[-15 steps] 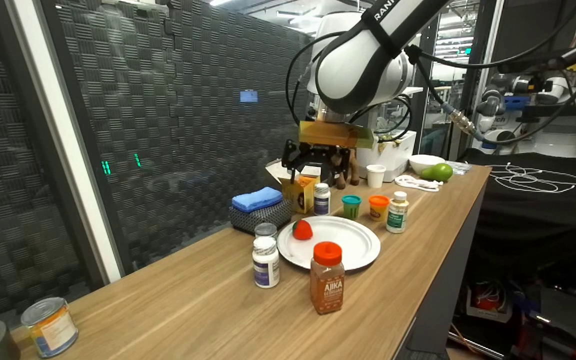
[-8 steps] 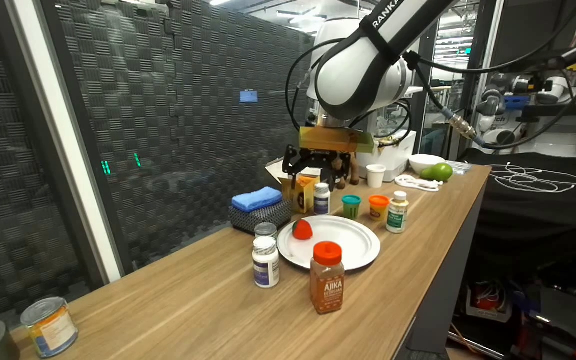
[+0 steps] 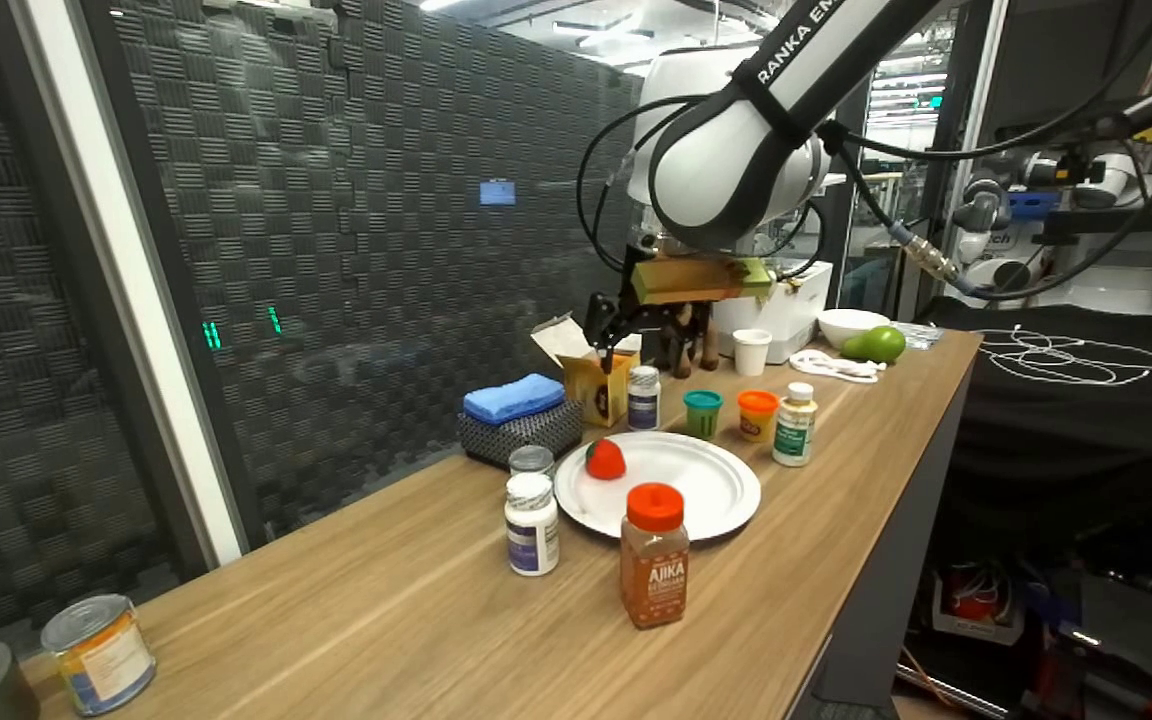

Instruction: Put the plush toy and all the containers on the white plate

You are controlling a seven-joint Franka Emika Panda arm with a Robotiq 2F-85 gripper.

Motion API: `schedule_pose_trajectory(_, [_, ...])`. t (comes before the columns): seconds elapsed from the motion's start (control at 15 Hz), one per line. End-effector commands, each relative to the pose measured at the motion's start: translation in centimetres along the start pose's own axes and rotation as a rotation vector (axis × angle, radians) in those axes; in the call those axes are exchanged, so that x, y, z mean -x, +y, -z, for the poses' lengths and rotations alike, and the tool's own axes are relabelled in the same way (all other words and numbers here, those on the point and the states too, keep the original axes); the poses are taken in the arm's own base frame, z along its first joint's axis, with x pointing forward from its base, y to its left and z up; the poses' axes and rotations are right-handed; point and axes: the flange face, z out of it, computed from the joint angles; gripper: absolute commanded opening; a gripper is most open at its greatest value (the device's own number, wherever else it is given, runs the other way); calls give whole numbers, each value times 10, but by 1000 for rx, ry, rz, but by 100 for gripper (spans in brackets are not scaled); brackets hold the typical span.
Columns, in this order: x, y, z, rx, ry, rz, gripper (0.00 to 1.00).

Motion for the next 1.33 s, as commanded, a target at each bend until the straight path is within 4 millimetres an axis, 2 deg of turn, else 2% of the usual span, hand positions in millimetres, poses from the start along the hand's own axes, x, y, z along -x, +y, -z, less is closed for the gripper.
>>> schedule_pose_trajectory(0.0, [-12, 1, -12, -14, 30, 137, 100])
schedule_pose_trajectory(0.2, [-19, 4, -23, 5, 46, 213, 100])
schedule_pose_trajectory(0.47, [-32, 8, -25, 22, 98, 249, 99])
schedule_pose_trajectory(0.53, [-36, 11, -24, 34, 102, 253, 74])
schedule_pose_trajectory(0.67, [-40, 19, -21, 58, 108, 261, 70])
schedule_pose_trajectory(0.87, [-38, 29, -19, 71, 84, 268, 45])
schedule_pose_trajectory(1.0, [-35, 29, -21, 60, 66, 276, 30])
schedule_pose_trajectory(1.07, [-34, 28, -21, 55, 59, 282, 34])
schedule_pose_trajectory(1.13, [-34, 25, -21, 51, 58, 288, 64])
schedule_pose_trajectory(1.2, [-33, 21, -21, 41, 52, 294, 60])
schedule_pose_trajectory(1.27, [-32, 18, -21, 33, 47, 297, 60])
